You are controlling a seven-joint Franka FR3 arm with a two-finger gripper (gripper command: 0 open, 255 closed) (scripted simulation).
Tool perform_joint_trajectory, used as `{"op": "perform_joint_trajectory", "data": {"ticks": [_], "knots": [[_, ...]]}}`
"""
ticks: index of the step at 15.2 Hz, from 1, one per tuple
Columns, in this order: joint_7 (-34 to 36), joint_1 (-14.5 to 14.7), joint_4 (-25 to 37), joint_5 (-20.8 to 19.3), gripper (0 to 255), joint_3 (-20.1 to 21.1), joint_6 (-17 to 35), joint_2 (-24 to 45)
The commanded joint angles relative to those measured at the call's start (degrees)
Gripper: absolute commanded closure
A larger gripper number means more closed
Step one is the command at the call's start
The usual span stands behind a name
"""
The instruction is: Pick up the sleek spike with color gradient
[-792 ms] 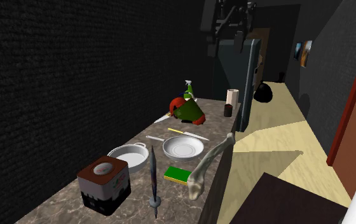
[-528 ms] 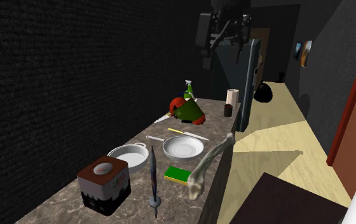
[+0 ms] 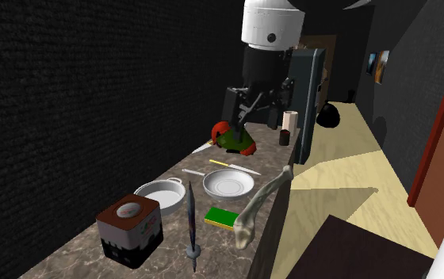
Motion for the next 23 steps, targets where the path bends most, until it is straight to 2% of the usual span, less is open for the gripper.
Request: {"op": "perform_joint_trajectory", "data": {"ticks": [1, 5, 8, 10, 12, 14, 15, 16, 17, 18, 19, 21, 23], "knots": [[3.03, -0.24, -2.14, 0.03, 0, 2.12, 5.84, 2.89], [9.13, -1.93, -5.52, -1.21, 0, 6.42, 17.24, 9.73], [14.98, -4.94, -6.64, -3.86, 0, 10.72, 26.05, 16.57], [20.10, -8.45, -6.63, -7.32, 0, 14.54, 31.75, 21.77], [27.02, -13.99, -5.91, -13.26, 0, 19.70, 36.98, 27.31], [37.23, -22.48, -4.22, -23.64, 0, 26.80, 41.11, 33.23], [44.30, -27.94, -2.80, -31.42, 0, 31.12, 42.32, 36.52], [52.88, -33.46, -0.85, -41.21, 0, 35.34, 42.44, 40.33], [62.11, -37.28, 1.57, -51.91, 0, 38.04, 41.14, 44.85], [70.17, -38.36, 4.04, -61.26, 0, 38.53, 38.90, 49.59], [76.36, -36.71, 6.29, -68.26, 0, 36.71, 36.69, 53.83], [85.28, -32.45, 10.31, -77.94, 0, 32.60, 33.05, 60.93], [91.71, -29.31, 14.10, -84.77, 0, 29.81, 29.83, 67.19]]}}
